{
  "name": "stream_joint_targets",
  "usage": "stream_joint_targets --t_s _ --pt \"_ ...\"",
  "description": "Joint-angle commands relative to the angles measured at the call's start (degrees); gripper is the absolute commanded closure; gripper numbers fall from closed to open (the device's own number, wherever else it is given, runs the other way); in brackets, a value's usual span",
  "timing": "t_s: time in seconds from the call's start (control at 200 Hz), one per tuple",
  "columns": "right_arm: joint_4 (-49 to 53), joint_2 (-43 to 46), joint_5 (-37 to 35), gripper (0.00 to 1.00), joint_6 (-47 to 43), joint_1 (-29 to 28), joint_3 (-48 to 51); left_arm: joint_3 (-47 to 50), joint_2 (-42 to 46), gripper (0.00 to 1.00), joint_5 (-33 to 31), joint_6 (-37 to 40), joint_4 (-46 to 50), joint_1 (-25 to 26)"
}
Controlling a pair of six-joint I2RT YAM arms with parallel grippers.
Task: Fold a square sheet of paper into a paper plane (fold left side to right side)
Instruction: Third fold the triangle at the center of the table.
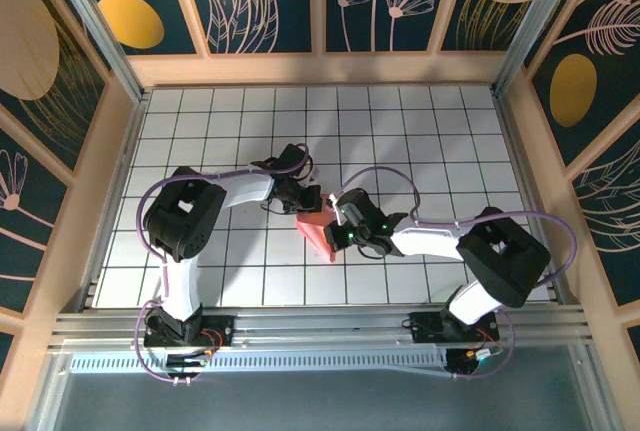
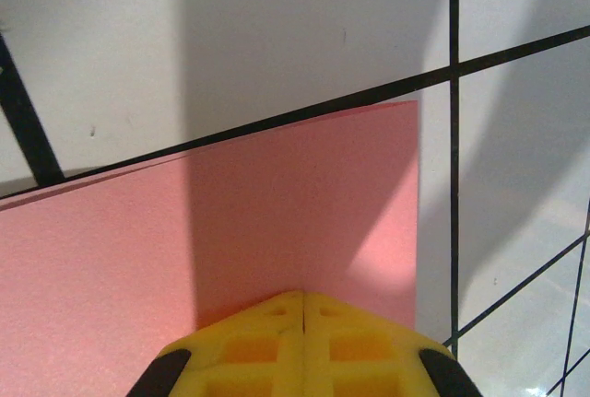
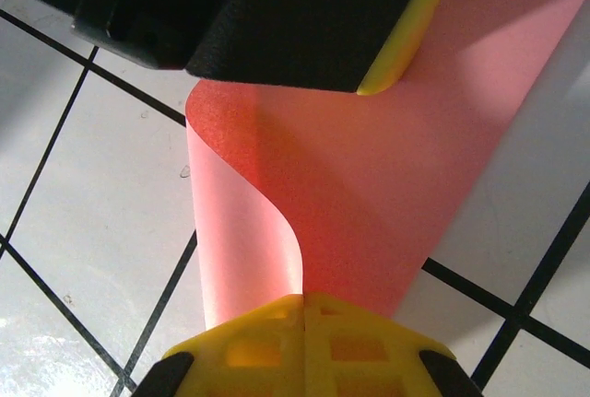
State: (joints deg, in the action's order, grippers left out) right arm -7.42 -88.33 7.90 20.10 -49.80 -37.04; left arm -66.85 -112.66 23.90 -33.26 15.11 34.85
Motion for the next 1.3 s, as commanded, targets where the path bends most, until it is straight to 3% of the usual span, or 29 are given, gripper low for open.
stream_joint_targets --t_s 0.0,1.291 --pt "0.6 -1.1 -1.5 1.00 0.6 0.7 -1.5 1.9 -1.0 1.00 -3.6 -0.7 2.2 0.2" --pt "0.1 -4.7 -2.8 1.00 0.8 0.9 -2.9 1.7 -1.3 1.00 -4.0 -0.6 2.7 0.4"
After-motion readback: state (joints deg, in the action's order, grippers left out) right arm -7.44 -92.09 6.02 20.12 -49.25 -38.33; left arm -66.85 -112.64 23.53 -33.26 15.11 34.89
